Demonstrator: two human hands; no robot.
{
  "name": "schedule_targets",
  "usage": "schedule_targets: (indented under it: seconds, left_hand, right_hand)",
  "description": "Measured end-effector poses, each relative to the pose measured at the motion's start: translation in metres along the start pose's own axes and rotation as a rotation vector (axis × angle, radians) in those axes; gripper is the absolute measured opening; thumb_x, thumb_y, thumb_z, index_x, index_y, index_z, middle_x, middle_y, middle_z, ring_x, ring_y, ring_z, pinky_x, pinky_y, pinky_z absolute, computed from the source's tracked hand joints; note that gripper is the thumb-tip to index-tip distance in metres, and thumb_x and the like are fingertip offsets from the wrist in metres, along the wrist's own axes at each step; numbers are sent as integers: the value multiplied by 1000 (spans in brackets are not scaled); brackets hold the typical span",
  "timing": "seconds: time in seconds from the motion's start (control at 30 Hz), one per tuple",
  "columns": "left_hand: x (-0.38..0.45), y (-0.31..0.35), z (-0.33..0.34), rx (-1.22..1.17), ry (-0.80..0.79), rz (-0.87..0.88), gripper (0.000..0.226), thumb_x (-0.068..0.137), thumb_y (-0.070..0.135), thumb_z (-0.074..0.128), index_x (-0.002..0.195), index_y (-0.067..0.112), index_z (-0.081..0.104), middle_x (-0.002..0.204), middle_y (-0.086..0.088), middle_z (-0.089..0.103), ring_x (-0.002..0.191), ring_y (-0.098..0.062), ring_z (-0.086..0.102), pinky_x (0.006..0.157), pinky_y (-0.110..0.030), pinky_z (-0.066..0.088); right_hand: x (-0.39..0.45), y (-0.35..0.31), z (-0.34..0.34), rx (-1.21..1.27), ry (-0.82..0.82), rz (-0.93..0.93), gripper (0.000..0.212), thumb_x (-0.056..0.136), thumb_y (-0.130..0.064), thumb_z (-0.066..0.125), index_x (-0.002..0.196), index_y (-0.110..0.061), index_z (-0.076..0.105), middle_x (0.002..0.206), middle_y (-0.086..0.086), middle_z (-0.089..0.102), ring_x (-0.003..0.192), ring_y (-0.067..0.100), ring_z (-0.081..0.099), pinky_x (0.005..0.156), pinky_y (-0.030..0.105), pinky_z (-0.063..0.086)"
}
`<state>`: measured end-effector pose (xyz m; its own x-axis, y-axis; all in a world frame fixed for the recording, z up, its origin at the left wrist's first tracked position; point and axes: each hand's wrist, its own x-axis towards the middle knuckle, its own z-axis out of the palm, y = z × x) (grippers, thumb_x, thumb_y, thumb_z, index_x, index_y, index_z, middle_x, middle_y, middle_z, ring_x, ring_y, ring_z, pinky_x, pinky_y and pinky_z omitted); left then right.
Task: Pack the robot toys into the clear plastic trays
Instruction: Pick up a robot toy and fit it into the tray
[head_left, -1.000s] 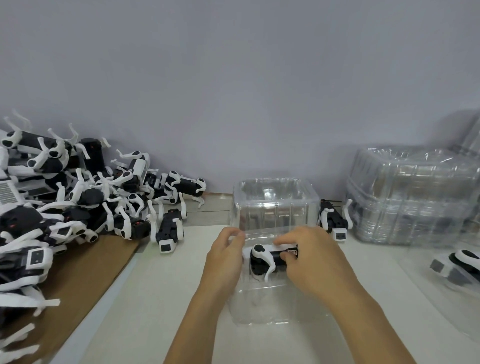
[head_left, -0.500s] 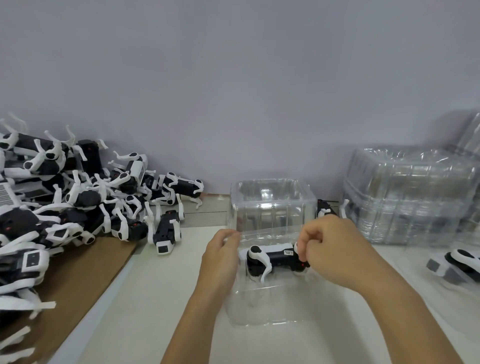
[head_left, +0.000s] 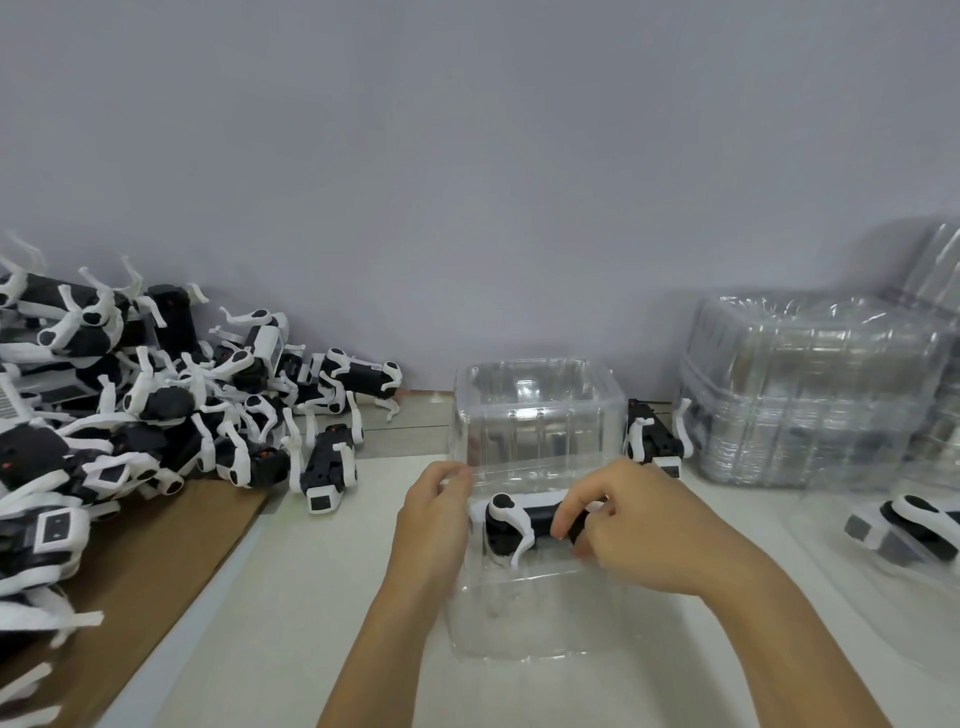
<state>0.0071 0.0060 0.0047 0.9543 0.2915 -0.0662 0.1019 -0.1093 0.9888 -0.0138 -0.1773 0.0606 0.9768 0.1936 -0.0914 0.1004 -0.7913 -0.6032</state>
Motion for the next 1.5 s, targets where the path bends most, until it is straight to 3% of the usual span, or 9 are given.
schedule_targets:
  seconds: [0.13, 0.27, 0.4, 0.57, 0.8, 1.0, 1.13, 1.37, 1.5]
  left_hand:
    - [0, 0, -1, -3, 0, 0, 16, 99, 30, 50, 101, 31, 66, 100, 7, 67, 83, -4, 59, 66, -21, 36]
    - [1, 0, -1, 4, 1, 0, 16, 99, 30, 50, 102, 30, 66, 99, 5, 67, 80, -5, 59, 65, -21, 37]
    - [1, 0, 0, 10, -3, -2, 17, 99, 31, 50, 105, 29, 66, 99, 5, 68, 82, -6, 60, 66, -22, 38]
    - [0, 0, 0, 9, -9, -1, 17, 99, 32, 51, 102, 30, 67, 98, 7, 68, 82, -5, 61, 67, -22, 39]
    - [0, 1, -3, 22, -13, -1, 19, 99, 33, 51, 104, 30, 68, 106, 9, 68, 98, -8, 60, 73, -22, 40]
    - [-1, 4, -4, 22, -38, -17, 18, 95, 23, 53, 105, 33, 66, 109, 10, 63, 99, -6, 58, 71, -22, 38]
    - [-2, 6, -6, 76, -124, -28, 30, 89, 16, 58, 112, 35, 59, 111, 11, 61, 96, -1, 54, 69, -22, 38]
    - [-4, 7, -8, 89, -129, -3, 42, 85, 15, 65, 118, 39, 54, 112, 14, 58, 96, -3, 59, 67, -22, 41]
    - [-3, 6, -12, 111, -123, 64, 43, 84, 12, 67, 115, 40, 56, 117, 15, 58, 101, -5, 61, 67, -21, 43]
  right_hand:
    - [-1, -1, -1, -11, 6, -1, 45, 78, -8, 48, 78, -44, 75, 75, -10, 69, 61, 14, 64, 59, 27, 53]
    - [-2, -5, -1, -42, -16, -12, 50, 82, -8, 45, 88, -47, 75, 84, -13, 60, 61, 9, 53, 54, 22, 40]
    - [-8, -19, 6, -317, -73, -37, 61, 86, -8, 39, 107, -58, 67, 101, -11, 56, 79, 17, 49, 54, 22, 30]
    - [-11, -24, 12, -404, -95, 20, 48, 87, -14, 43, 120, -41, 65, 119, -2, 56, 89, 21, 50, 70, 29, 37]
    - [-7, -22, 11, -225, -32, 86, 40, 85, -14, 48, 104, -37, 74, 89, -6, 54, 74, 17, 48, 60, 25, 40]
    - [-7, -17, 5, -176, -23, -9, 48, 88, -12, 42, 107, -45, 71, 103, -14, 56, 84, 15, 57, 62, 21, 44]
    - [-2, -7, -1, -9, 116, -47, 38, 93, -12, 43, 99, -37, 71, 89, -5, 56, 58, 6, 55, 54, 19, 41]
    - [3, 20, -6, -14, 272, 10, 22, 92, -27, 63, 103, -44, 57, 111, -8, 49, 90, 6, 51, 72, 24, 40]
    - [5, 32, -6, 82, 238, 61, 37, 86, -42, 71, 117, -42, 50, 100, -13, 47, 87, 2, 51, 77, 27, 38]
